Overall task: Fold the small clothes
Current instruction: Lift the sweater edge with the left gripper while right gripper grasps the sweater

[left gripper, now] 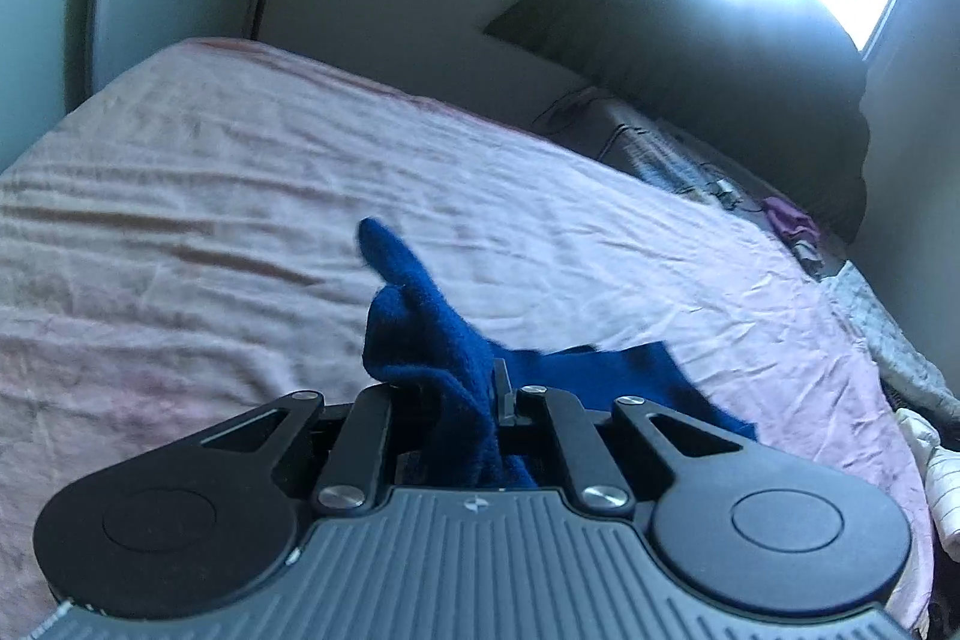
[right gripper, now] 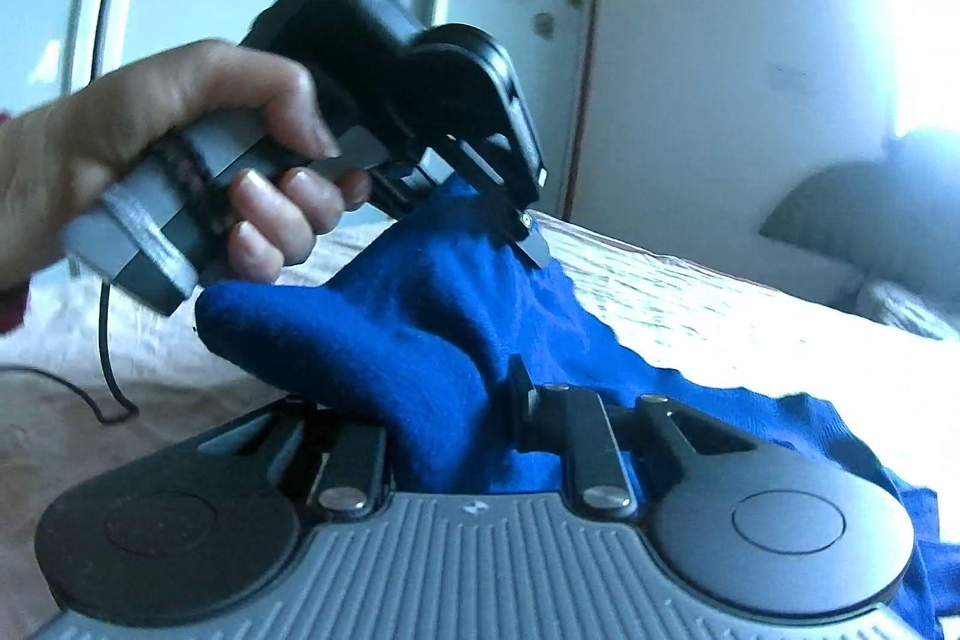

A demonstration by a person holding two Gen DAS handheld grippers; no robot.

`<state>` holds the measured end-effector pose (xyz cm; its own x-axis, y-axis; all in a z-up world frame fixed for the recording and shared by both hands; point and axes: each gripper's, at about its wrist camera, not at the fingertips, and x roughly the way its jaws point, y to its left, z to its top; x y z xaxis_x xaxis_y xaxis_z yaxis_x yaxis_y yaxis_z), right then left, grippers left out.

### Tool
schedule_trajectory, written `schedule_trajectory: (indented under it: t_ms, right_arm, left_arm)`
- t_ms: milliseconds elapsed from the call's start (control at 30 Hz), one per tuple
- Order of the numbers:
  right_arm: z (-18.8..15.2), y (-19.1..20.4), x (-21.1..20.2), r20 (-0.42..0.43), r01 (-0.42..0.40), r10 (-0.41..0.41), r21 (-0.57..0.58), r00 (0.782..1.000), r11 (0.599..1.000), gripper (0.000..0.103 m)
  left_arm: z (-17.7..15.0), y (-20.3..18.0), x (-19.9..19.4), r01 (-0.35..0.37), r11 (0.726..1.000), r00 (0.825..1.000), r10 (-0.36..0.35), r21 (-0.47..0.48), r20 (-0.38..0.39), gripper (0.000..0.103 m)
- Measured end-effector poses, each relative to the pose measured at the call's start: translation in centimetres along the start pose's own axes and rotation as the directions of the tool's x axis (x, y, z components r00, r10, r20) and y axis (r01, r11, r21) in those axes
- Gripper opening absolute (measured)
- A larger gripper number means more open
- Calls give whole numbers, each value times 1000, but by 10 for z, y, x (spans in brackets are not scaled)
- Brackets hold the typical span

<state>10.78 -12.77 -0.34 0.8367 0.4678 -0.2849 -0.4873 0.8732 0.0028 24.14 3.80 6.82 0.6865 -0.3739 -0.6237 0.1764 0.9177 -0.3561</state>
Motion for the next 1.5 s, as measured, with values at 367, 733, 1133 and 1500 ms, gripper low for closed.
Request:
schedule_trajectory:
  t_ms: [367, 733, 1133, 1500]
  right_arm:
    - [-13, -47, -48, 42, 78, -85, 148, 995, 986, 19]
    - [-35, -92, -64, -4, 147, -152, 281, 988, 948, 19]
    - [-66, -126, -81, -73, 190, -176, 406, 982, 894, 19]
    - [-81, -140, -91, -115, 203, -168, 479, 979, 854, 19]
  left_arm:
    - [-2, -92, 9, 40, 989, 999, -44, 142, 28, 11]
    - [-19, -158, 62, 63, 965, 998, -54, 255, -40, 10]
    - [-53, -211, 119, 76, 935, 993, -40, 348, -108, 10]
    - [-76, -233, 143, 73, 909, 990, -15, 410, -142, 10]
